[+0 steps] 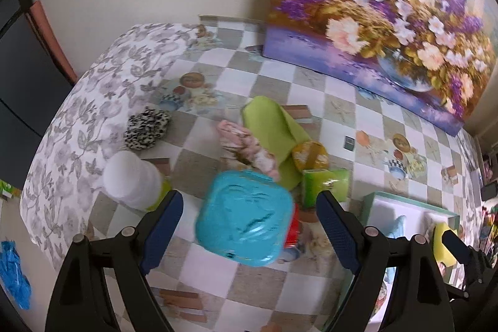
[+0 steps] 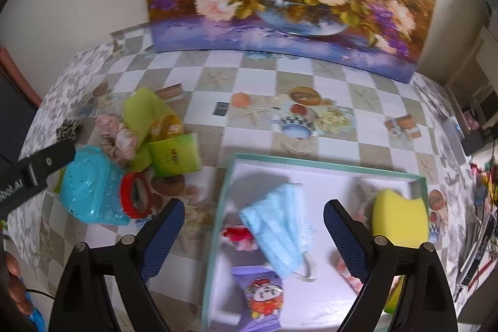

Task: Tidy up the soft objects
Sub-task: 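Move both tools toward the leopard scrunchie and green tissue pack, then grasp the leopard-print scrunchie with the left tool while the right tool grasps the green tissue pack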

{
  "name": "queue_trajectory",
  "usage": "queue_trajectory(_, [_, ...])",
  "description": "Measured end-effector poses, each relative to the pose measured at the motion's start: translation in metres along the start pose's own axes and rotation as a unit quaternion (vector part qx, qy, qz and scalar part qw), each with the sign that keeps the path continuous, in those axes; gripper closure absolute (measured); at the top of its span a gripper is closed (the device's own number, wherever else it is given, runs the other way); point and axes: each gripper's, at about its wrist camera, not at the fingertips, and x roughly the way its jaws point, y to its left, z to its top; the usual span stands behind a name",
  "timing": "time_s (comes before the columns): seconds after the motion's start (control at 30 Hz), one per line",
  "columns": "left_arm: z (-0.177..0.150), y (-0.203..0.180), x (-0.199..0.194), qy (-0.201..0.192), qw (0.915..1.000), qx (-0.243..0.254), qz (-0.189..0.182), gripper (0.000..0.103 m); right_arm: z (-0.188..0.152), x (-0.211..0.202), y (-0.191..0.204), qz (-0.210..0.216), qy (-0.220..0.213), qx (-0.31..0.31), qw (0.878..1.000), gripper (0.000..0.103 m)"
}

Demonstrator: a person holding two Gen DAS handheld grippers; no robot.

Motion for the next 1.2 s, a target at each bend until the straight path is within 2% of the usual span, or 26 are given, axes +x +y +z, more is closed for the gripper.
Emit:
queue_trajectory(0.37, [0.016,0.06,0.003,0.002,0.9991,-0.042,0.005,0.015,0.011,0.015,0.026,0.006,0.0,-0.023,1.0,0.01])
queue_trajectory(0.6, [0.034,0.096,0.003,-0.013,0.9987,-0.043,0.022,0.015,0.018,0.03,0.032,0.026,0.007,-0.014,1.0,0.01])
queue_trajectory(0.7, [0.042,0.108,0.009,-0.012,0.9994,-0.024,0.023,0.015,0.024,0.036,0.036,0.026,0.004,-0.019,0.999,0.01])
queue_trajectory(0.8, [0.057,0.13,0.02,-0.003,0.9993,-0.033,0.02,0.015,0.03,0.043,0.04,0.025,0.003,-0.022,0.999,0.011])
queue_trajectory(0.97, [0.08,0.168,0.051,0.045,0.9965,-0.069,-0.017,0.015,0.037,0.06,0.046,0.044,0.014,-0.019,0.999,0.011])
queue_trajectory(1.13, [0.093,0.185,0.08,0.072,0.9952,-0.065,0.008,0.015,0.039,0.076,0.062,0.046,0.022,-0.036,0.998,0.011])
queue_trajectory(1.2, [0.096,0.187,0.09,0.081,0.9947,-0.063,0.001,0.015,0.039,0.083,0.068,0.046,0.025,-0.044,0.998,0.011])
